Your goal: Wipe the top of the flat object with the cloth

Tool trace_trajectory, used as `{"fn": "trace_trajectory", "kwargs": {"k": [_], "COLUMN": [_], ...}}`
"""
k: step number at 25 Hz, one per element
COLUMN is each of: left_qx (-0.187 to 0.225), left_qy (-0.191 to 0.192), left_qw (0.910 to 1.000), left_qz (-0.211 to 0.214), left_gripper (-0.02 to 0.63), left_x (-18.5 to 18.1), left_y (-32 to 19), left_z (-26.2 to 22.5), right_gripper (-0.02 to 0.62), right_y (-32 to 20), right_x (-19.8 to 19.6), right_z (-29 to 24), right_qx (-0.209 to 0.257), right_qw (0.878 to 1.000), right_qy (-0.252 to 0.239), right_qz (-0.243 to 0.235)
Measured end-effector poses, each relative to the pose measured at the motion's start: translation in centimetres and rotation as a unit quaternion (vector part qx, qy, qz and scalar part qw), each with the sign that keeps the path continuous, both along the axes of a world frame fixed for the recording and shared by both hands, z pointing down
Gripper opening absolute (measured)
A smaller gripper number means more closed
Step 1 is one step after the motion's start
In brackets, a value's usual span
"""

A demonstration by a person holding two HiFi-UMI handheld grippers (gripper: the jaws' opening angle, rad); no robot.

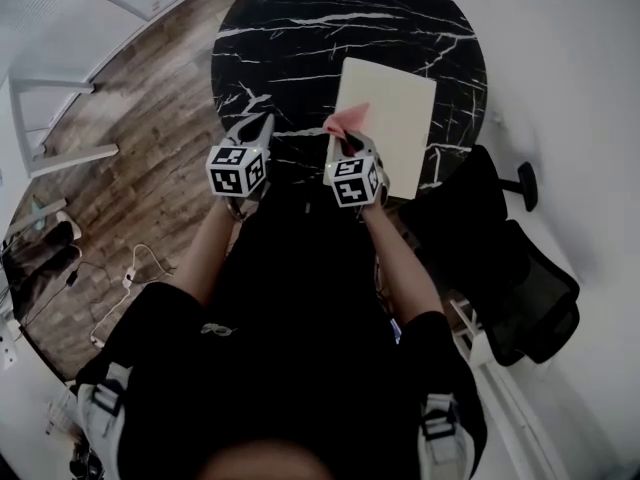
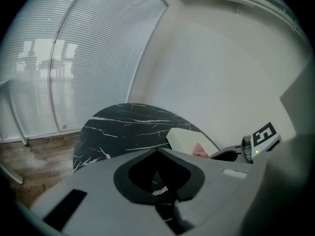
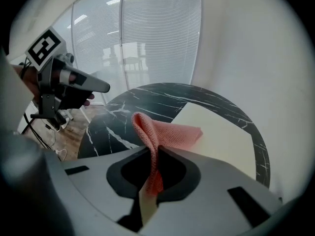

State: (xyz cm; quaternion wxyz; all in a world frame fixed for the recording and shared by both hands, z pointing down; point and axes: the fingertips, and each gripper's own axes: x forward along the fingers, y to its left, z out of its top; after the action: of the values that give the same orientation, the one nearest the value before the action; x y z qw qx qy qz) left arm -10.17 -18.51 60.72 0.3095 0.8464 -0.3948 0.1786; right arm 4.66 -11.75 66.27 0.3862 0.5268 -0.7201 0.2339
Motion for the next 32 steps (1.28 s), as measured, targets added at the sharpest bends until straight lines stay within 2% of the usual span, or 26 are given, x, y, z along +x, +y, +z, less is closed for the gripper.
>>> {"fn": "trace_trajectory", "kwargs": {"k": [6, 11, 17, 22, 27, 32], "left_qx": [0.0, 0.009, 0.023, 0.031, 0.039, 0.035], "left_qy": [0.001, 0.008, 0.017, 0.028, 0.032, 0.022], "left_qw": [1.0, 0.9997, 0.9973, 0.9946, 0.9924, 0.9936], "left_qz": [-0.006, 0.02, 0.068, 0.095, 0.112, 0.105], "left_gripper": [0.0, -0.002, -0.002, 0.0, -0.001, -0.001], "left_x": [0.0, 3.1, 9.4, 14.7, 18.8, 20.4], "left_y": [0.0, -0.4, -1.4, -1.8, -2.2, -2.0], "left_z": [-0.1, -1.1, -2.3, -3.6, -4.6, -4.2], "right_gripper": [0.015, 0.015, 0.015, 0.015, 0.015, 0.015], "right_y": [-0.3, -1.5, -3.5, -3.7, -3.2, -2.8], "right_x": [-0.9, 1.2, 8.4, 15.6, 21.0, 23.1], "right_z": [-0.3, -3.0, -9.5, -13.4, -13.3, -11.1], "right_qx": [-0.008, 0.041, 0.134, 0.177, 0.167, 0.135], "right_qw": [1.0, 0.999, 0.988, 0.977, 0.974, 0.979], "right_qy": [-0.009, -0.011, 0.005, 0.021, 0.016, 0.009], "right_qz": [-0.017, 0.005, 0.072, 0.118, 0.153, 0.15]}}
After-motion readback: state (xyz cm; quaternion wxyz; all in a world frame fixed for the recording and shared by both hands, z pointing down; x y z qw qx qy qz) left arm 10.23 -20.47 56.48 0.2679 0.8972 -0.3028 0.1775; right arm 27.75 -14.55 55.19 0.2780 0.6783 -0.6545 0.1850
